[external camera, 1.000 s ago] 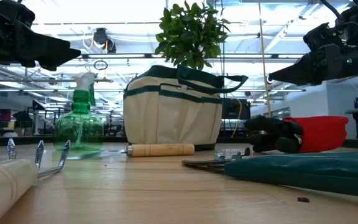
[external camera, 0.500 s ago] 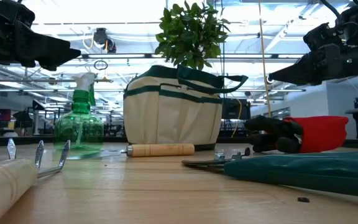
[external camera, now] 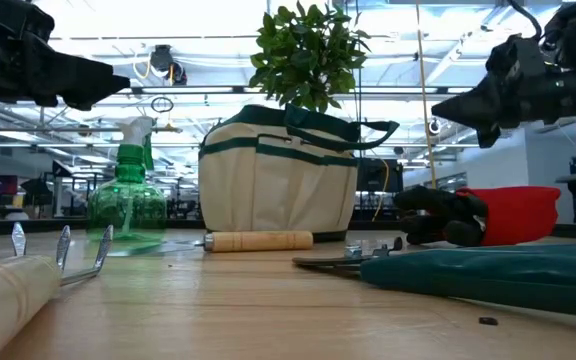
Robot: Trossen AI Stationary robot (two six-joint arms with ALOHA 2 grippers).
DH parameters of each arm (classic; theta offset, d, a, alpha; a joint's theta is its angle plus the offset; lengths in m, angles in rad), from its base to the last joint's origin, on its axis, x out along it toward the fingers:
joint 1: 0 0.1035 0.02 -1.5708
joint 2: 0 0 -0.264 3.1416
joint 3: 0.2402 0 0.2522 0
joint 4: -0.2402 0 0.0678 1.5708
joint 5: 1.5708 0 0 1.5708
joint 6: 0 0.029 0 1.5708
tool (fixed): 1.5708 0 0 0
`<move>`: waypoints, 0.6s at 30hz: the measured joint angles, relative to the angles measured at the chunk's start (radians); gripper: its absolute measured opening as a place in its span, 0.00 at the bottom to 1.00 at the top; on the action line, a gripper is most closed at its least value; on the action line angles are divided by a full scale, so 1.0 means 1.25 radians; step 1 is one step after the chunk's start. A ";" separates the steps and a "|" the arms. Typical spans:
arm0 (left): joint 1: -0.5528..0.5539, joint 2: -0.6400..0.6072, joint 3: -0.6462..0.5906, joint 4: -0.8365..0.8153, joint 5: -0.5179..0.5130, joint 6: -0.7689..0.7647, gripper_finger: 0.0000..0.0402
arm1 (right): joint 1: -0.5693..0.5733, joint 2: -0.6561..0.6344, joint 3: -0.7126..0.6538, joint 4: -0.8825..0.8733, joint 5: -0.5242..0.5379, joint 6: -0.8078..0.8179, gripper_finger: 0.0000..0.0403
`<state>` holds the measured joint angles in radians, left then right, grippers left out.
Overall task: Pick & Place Garden tools in Gardening bag
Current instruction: Put the green spray bottle in the gardening bag
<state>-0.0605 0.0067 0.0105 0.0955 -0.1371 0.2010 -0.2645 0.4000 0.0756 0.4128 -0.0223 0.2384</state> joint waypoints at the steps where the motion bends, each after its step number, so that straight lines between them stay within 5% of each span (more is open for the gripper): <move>1: 0.000 0.000 0.000 0.020 0.000 0.010 0.67 | -0.002 0.000 0.000 0.010 0.000 -0.009 0.00; 10: 0.000 0.000 0.000 0.235 0.000 0.017 0.67 | -0.002 0.001 0.000 0.092 0.002 -0.145 0.00; 18: 0.001 0.000 0.000 0.281 -0.015 0.048 0.67 | -0.002 0.007 0.000 0.109 0.062 -0.201 0.00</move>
<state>-0.0593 0.0067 0.0109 0.4470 -0.1555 0.2615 -0.2672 0.4083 0.0757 0.5493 0.0554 -0.0127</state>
